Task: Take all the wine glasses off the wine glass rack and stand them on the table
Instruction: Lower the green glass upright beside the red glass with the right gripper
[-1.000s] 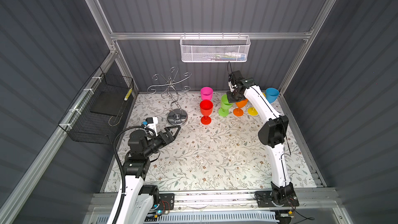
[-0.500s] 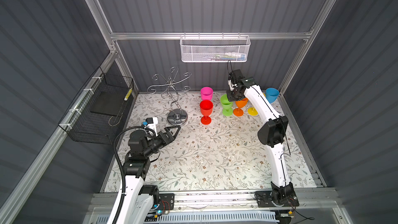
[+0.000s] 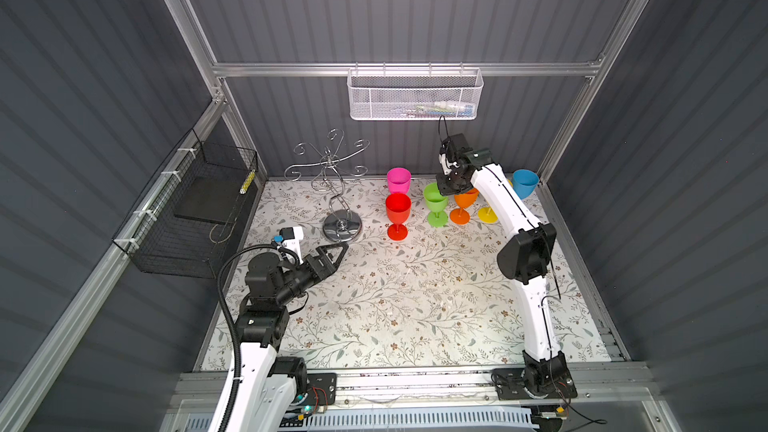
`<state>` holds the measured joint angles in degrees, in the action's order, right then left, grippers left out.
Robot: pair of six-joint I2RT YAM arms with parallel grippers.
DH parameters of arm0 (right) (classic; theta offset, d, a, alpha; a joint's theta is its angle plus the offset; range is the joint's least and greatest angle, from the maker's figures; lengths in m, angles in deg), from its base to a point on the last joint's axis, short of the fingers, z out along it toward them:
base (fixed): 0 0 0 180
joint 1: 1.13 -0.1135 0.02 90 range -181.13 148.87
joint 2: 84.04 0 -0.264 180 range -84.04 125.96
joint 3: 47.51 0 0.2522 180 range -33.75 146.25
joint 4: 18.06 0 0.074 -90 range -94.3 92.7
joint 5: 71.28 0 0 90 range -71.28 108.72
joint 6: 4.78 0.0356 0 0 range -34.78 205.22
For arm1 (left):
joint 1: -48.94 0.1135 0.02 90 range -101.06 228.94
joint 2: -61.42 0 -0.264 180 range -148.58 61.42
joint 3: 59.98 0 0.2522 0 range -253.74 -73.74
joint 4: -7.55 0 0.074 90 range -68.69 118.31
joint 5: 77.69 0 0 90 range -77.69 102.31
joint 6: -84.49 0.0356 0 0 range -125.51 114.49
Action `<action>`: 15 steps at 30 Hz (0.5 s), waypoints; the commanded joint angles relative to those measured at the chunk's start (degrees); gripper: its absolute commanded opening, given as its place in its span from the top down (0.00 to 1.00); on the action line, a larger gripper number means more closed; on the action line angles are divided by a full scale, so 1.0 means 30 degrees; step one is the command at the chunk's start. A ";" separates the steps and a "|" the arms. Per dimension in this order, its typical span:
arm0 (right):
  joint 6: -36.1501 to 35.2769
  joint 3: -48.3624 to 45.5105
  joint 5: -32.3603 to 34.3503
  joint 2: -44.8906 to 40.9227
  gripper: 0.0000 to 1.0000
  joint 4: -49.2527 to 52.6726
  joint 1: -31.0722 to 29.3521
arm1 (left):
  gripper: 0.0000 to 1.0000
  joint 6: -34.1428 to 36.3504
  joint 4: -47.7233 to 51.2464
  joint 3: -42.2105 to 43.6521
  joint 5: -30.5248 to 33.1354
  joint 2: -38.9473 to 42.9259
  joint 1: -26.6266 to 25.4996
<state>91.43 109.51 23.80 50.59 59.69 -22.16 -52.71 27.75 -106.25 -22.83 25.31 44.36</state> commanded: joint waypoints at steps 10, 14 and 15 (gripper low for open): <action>0.1007 0.0251 -0.0848 0.0405 0.95 -0.0565 0.0215 | 0.00 -0.0204 0.0368 -0.0185 -0.0273 0.0313 -0.0085; 0.0890 0.0235 -0.0651 0.0390 0.94 -0.0528 0.0217 | 0.00 -0.0247 0.0308 -0.0150 -0.0295 0.0291 -0.0085; 0.0859 0.0206 -0.0645 0.0388 0.94 -0.0531 0.0238 | 0.00 -0.0262 0.0263 -0.0113 -0.0303 0.0290 -0.0085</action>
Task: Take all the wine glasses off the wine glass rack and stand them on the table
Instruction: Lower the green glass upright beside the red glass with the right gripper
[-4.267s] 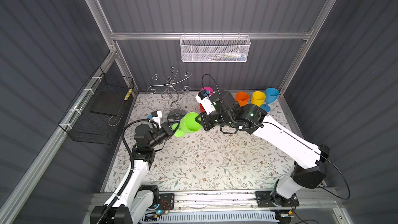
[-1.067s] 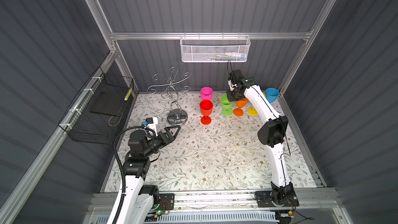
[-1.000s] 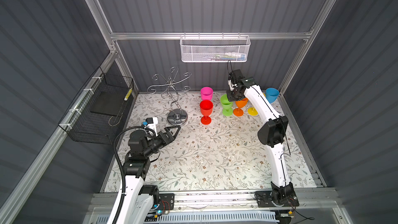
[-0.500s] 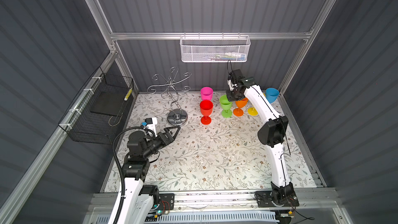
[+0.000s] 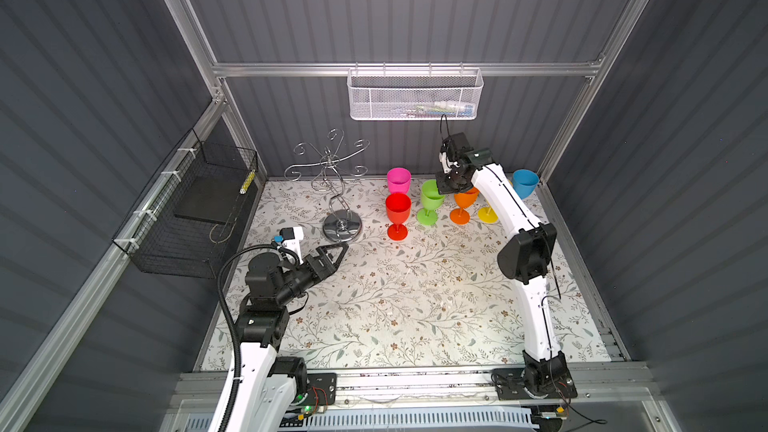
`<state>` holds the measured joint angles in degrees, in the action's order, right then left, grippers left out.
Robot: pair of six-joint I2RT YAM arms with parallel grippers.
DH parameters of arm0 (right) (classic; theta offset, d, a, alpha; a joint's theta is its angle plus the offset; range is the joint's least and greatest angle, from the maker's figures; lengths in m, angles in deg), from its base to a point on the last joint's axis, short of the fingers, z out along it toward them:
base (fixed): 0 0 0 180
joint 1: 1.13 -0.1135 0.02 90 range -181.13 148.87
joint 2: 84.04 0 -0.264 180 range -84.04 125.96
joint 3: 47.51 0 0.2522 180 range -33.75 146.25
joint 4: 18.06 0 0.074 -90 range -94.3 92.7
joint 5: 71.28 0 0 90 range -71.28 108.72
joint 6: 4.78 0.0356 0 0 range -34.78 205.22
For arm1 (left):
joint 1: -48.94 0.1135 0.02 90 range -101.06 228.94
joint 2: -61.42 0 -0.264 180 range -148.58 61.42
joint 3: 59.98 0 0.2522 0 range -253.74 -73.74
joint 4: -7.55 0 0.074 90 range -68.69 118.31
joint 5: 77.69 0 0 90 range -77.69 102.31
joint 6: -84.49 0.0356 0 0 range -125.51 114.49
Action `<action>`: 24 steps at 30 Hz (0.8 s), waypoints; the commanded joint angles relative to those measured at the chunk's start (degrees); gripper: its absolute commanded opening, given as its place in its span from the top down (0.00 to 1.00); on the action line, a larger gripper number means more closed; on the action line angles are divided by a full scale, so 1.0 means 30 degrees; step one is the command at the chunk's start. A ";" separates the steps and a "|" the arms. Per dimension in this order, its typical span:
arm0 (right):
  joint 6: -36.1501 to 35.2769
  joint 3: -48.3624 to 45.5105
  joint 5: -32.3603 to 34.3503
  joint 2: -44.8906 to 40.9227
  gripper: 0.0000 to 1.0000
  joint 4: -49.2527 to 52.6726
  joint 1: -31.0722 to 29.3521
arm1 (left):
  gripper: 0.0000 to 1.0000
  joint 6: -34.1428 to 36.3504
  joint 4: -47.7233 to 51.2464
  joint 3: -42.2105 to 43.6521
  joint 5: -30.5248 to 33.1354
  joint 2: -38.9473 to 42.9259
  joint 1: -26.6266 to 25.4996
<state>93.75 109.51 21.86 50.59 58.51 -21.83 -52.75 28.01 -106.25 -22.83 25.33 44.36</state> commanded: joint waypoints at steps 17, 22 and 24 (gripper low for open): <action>0.0228 -0.0462 -0.0074 0.0534 0.90 -0.0559 0.0165 | 0.00 -0.0373 0.0092 0.0071 -0.0271 0.0489 -0.0085; 0.0374 -0.0585 -0.0311 0.0530 0.90 -0.0679 0.0165 | 0.00 -0.0384 0.0118 0.0020 -0.0313 0.0536 -0.0085; 0.0465 -0.0658 -0.0310 0.0470 0.91 -0.0753 0.0166 | 0.00 -0.0395 0.0170 -0.0057 -0.0316 0.0547 -0.0085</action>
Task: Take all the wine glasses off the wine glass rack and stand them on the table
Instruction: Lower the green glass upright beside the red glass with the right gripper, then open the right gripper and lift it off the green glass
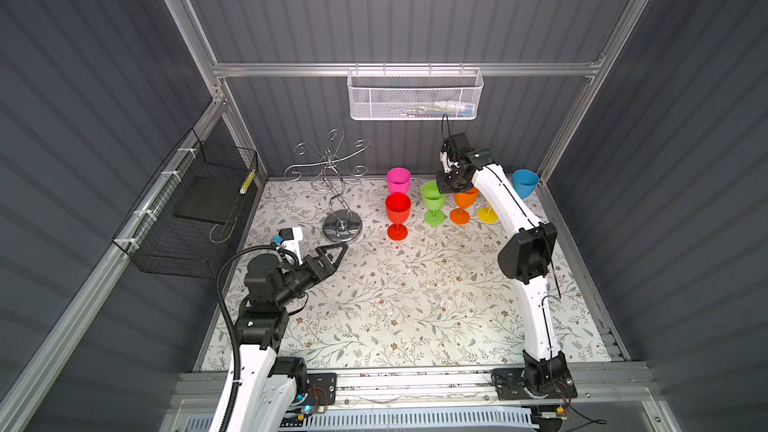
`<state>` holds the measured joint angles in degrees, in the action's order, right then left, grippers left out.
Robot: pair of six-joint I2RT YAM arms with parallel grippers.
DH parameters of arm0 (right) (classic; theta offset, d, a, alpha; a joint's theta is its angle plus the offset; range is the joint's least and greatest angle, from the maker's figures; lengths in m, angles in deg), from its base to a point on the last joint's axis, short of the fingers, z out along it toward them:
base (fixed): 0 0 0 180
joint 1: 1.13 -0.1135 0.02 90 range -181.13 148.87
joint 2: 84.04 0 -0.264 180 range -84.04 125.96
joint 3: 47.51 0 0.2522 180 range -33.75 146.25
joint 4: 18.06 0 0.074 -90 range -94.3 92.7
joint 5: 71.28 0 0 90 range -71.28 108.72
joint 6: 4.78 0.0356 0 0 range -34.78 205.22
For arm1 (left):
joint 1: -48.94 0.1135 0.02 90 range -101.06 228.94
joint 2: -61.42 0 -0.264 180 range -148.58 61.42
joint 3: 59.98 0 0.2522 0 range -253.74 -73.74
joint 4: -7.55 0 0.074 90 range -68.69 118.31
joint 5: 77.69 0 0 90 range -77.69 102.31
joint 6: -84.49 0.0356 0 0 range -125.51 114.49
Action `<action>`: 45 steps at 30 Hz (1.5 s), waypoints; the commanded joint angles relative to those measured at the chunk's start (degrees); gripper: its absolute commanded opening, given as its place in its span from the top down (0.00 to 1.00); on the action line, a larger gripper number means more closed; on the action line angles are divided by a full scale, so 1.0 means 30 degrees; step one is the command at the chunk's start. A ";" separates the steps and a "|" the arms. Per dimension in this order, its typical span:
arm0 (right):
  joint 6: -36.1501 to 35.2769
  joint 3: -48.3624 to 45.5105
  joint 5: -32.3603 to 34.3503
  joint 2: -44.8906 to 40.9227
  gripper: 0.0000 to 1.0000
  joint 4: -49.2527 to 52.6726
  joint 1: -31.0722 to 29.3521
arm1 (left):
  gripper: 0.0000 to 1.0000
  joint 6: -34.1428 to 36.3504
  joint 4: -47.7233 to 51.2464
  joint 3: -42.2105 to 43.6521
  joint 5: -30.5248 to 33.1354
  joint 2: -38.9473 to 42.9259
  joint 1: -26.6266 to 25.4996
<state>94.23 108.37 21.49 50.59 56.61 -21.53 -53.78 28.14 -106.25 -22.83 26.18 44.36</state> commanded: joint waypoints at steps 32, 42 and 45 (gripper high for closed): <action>0.0745 -0.1387 0.0153 -0.2790 0.40 -0.1796 0.0091 | 0.00 0.1898 0.2012 -0.1049 0.0369 0.0268 -0.0085; 0.1016 -0.8899 0.0919 -0.9801 0.12 -0.6106 0.0355 | 0.00 0.5079 0.2883 -0.1730 0.2665 0.0609 -0.0085; 0.0959 -1.4116 0.1642 -1.3312 0.02 -0.9331 0.0544 | 0.00 0.5961 0.2608 -0.1273 0.4105 0.1296 -0.0085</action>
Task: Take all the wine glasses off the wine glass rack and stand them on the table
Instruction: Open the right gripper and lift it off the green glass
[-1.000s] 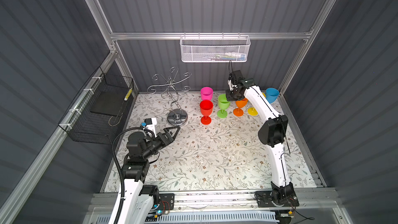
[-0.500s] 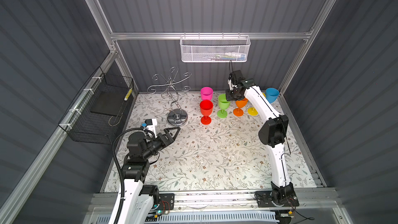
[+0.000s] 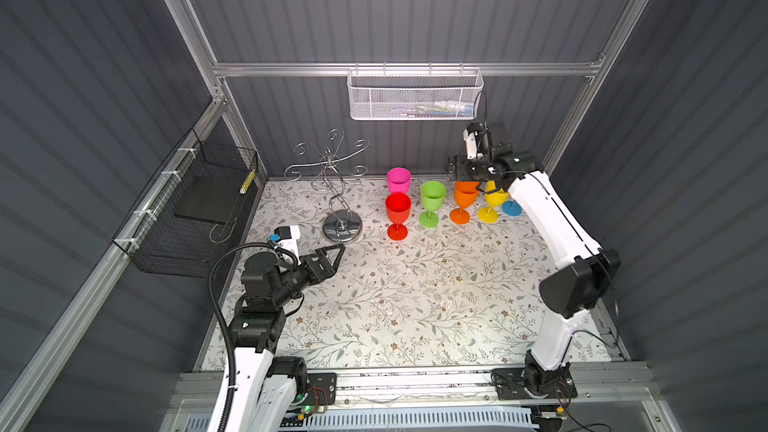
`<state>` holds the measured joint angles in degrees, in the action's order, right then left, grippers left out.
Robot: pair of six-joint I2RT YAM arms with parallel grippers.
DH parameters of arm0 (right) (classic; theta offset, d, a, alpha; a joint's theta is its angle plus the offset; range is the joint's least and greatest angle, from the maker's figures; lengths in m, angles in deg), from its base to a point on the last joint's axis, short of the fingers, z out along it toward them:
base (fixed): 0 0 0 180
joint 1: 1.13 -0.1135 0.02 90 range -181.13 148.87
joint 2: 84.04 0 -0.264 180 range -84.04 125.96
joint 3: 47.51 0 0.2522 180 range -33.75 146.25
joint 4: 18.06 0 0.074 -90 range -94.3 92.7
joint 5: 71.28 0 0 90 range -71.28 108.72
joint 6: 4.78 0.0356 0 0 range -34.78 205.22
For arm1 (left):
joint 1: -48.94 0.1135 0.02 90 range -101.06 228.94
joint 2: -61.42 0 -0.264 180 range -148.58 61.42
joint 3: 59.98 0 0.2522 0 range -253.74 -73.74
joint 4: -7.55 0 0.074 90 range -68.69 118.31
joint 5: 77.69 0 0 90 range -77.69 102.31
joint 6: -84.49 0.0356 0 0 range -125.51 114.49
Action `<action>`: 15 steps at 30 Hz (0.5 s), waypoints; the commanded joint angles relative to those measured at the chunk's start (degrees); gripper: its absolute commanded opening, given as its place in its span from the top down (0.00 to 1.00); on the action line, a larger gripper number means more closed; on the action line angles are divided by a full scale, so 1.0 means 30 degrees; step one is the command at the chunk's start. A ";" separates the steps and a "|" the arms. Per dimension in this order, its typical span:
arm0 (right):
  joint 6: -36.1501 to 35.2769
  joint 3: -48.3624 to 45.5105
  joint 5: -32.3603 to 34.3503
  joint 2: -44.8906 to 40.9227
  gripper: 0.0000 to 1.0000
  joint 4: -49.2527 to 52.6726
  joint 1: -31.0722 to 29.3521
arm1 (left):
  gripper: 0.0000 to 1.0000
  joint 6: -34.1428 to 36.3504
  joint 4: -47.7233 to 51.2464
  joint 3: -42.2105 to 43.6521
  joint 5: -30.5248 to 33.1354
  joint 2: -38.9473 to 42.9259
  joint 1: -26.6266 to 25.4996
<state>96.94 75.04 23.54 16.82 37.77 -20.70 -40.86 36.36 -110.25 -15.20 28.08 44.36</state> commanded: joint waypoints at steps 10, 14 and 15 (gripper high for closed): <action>0.0652 -1.5290 0.2035 -0.8972 0.01 -1.0930 0.0724 | 0.00 0.4110 -0.2708 0.2432 0.5472 0.1659 -0.0102; 0.0699 -2.0022 0.2331 -1.1430 0.01 -1.4679 0.0724 | 0.00 0.5041 -0.3368 0.2972 0.7768 0.1290 -0.0114; 0.0432 -2.1437 0.2554 -1.2053 0.01 -1.5954 0.0739 | 0.00 0.5186 -0.3375 0.3141 0.8752 0.1151 -0.0115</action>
<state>98.30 17.47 28.81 -15.00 2.36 -18.49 -28.99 29.71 -101.97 3.03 31.93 44.36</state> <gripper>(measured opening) 0.992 0.997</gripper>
